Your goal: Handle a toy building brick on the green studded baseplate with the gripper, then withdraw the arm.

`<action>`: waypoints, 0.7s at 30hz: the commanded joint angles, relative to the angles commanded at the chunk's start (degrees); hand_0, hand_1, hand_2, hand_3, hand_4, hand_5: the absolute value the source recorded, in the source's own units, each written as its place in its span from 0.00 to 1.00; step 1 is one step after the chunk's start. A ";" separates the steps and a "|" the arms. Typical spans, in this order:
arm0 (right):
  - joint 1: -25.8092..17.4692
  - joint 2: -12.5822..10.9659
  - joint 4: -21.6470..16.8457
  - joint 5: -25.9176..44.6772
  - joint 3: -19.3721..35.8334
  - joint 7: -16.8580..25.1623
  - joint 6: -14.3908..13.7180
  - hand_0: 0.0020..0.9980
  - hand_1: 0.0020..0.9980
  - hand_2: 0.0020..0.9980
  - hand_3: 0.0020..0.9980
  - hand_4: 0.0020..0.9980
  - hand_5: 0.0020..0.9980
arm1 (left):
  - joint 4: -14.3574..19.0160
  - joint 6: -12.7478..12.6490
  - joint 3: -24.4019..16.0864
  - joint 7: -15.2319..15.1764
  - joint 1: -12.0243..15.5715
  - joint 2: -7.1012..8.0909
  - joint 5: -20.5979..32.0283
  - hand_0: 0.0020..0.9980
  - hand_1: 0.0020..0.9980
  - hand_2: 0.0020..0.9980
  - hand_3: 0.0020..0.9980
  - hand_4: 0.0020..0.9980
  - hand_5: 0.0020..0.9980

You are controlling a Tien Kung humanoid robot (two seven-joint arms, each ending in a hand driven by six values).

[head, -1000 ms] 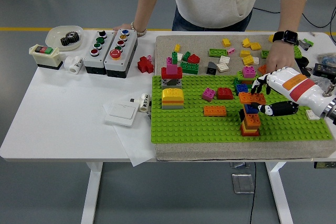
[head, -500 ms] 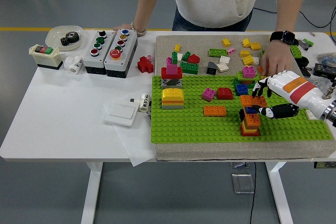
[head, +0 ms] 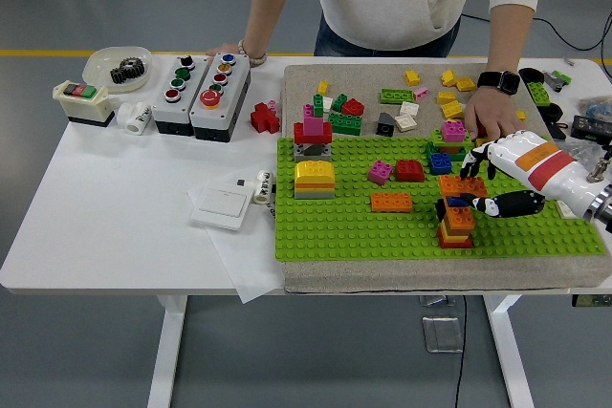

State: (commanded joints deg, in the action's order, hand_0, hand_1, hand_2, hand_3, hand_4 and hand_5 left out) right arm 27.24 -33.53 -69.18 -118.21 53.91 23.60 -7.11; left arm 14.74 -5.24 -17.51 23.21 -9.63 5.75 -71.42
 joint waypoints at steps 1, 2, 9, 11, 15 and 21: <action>-0.04 0.01 0.07 -0.01 0.02 0.04 -0.02 0.28 0.39 0.49 0.53 0.64 0.28 | 0.00 0.01 -0.02 0.00 0.02 -0.01 -0.02 0.56 0.63 0.70 0.62 0.64 0.77; -0.07 0.03 0.15 -0.01 0.02 0.08 -0.04 0.28 0.39 0.49 0.53 0.64 0.28 | 0.00 0.04 -0.06 0.00 0.04 -0.02 -0.07 0.56 0.63 0.70 0.62 0.64 0.77; -0.18 0.20 0.46 -0.07 -0.10 0.19 -0.03 0.28 0.39 0.50 0.53 0.64 0.28 | 0.02 0.25 -0.23 -0.03 0.15 -0.06 -0.45 0.56 0.63 0.70 0.62 0.64 0.77; -0.23 0.29 0.55 0.00 -0.11 0.31 -0.10 0.28 0.40 0.50 0.53 0.64 0.28 | 0.02 0.31 -0.30 -0.04 0.21 -0.07 -0.55 0.56 0.63 0.70 0.62 0.64 0.77; -0.22 0.40 0.73 0.17 -0.14 0.53 -0.33 0.28 0.40 0.50 0.53 0.64 0.28 | 0.02 0.46 -0.54 -0.05 0.28 -0.09 -0.91 0.56 0.63 0.70 0.62 0.64 0.77; -0.24 0.66 0.97 0.64 -0.25 1.28 -1.27 0.28 0.41 0.51 0.54 0.64 0.27 | 0.00 0.69 -0.84 -0.05 0.43 -0.12 -1.36 0.56 0.63 0.70 0.62 0.64 0.77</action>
State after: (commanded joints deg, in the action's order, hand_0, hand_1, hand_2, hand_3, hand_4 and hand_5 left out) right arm 27.00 -32.87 -68.21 -117.57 53.66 24.88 -8.37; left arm 14.74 -4.55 -18.34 23.15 -9.20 5.62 -72.78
